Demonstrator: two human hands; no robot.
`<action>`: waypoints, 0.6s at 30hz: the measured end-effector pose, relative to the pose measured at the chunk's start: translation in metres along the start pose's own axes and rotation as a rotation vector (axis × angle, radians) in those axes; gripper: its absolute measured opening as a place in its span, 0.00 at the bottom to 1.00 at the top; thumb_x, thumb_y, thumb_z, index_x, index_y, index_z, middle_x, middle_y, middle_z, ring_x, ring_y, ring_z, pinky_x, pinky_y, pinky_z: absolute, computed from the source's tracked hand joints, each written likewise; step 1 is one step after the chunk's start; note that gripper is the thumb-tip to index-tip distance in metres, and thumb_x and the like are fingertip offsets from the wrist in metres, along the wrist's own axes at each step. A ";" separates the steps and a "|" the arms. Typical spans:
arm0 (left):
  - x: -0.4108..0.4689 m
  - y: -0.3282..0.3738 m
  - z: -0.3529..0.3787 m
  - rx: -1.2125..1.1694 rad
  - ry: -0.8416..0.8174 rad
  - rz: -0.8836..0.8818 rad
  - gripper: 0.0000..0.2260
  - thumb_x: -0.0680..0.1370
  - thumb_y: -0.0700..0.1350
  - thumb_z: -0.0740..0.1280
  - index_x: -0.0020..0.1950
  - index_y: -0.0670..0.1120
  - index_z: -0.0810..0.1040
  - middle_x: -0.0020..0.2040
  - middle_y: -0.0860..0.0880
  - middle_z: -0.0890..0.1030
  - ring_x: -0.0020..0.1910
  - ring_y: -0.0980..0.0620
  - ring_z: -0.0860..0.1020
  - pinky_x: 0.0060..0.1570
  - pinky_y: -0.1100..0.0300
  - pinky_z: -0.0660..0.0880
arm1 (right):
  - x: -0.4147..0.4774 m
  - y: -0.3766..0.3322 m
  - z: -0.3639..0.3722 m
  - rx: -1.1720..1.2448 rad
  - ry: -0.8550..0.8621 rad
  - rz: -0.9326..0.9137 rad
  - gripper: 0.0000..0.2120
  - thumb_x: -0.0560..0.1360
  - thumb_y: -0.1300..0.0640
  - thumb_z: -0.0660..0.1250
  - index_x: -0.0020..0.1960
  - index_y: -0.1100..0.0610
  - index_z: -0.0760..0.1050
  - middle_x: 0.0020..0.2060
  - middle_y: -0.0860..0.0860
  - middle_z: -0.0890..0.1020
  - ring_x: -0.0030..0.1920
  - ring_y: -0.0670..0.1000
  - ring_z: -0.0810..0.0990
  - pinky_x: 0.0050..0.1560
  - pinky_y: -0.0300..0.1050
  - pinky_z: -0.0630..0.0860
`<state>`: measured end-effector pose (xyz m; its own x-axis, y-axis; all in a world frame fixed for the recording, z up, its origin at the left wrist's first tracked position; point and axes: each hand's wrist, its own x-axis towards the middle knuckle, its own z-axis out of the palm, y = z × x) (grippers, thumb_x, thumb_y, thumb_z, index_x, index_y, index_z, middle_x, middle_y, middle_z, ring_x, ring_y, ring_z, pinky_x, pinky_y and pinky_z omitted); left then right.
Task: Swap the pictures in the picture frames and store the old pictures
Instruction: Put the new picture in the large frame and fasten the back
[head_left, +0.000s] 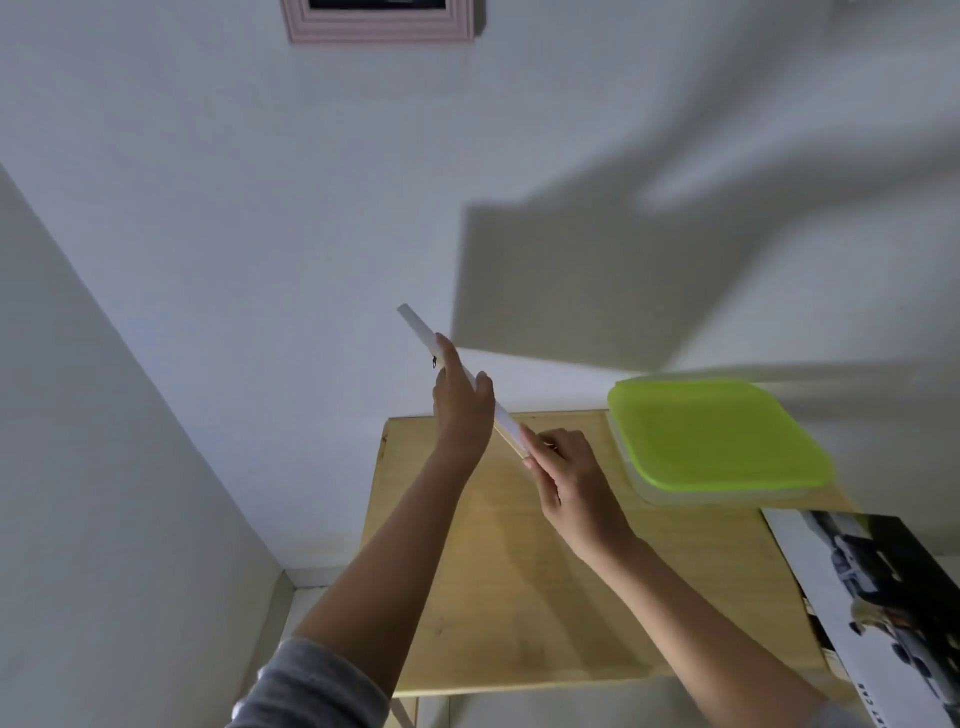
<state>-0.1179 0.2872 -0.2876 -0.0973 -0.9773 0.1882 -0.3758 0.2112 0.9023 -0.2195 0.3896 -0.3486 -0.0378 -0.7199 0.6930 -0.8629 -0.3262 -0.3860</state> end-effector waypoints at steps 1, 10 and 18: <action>0.000 -0.001 -0.004 -0.020 0.017 -0.026 0.30 0.79 0.41 0.56 0.77 0.49 0.43 0.51 0.37 0.75 0.51 0.39 0.74 0.50 0.45 0.74 | 0.001 -0.003 0.002 -0.002 -0.008 -0.004 0.17 0.76 0.59 0.58 0.64 0.60 0.72 0.43 0.53 0.77 0.45 0.51 0.72 0.47 0.40 0.72; 0.005 -0.033 -0.064 -0.450 0.252 -0.183 0.29 0.79 0.38 0.60 0.76 0.52 0.53 0.50 0.44 0.78 0.38 0.56 0.76 0.44 0.59 0.76 | 0.010 -0.020 0.009 0.471 -0.121 0.203 0.15 0.79 0.55 0.59 0.61 0.61 0.75 0.57 0.52 0.79 0.59 0.41 0.76 0.58 0.32 0.72; 0.009 -0.019 -0.087 -0.663 0.188 -0.123 0.21 0.79 0.40 0.61 0.71 0.51 0.66 0.44 0.51 0.83 0.35 0.54 0.81 0.41 0.54 0.80 | 0.078 0.059 -0.001 0.330 -0.213 0.628 0.22 0.79 0.53 0.60 0.71 0.57 0.63 0.65 0.53 0.72 0.65 0.52 0.70 0.65 0.45 0.66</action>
<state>-0.0319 0.2732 -0.2690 0.0934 -0.9924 0.0795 0.2735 0.1023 0.9564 -0.2733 0.3151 -0.3170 -0.3471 -0.9238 0.1614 -0.5134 0.0431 -0.8571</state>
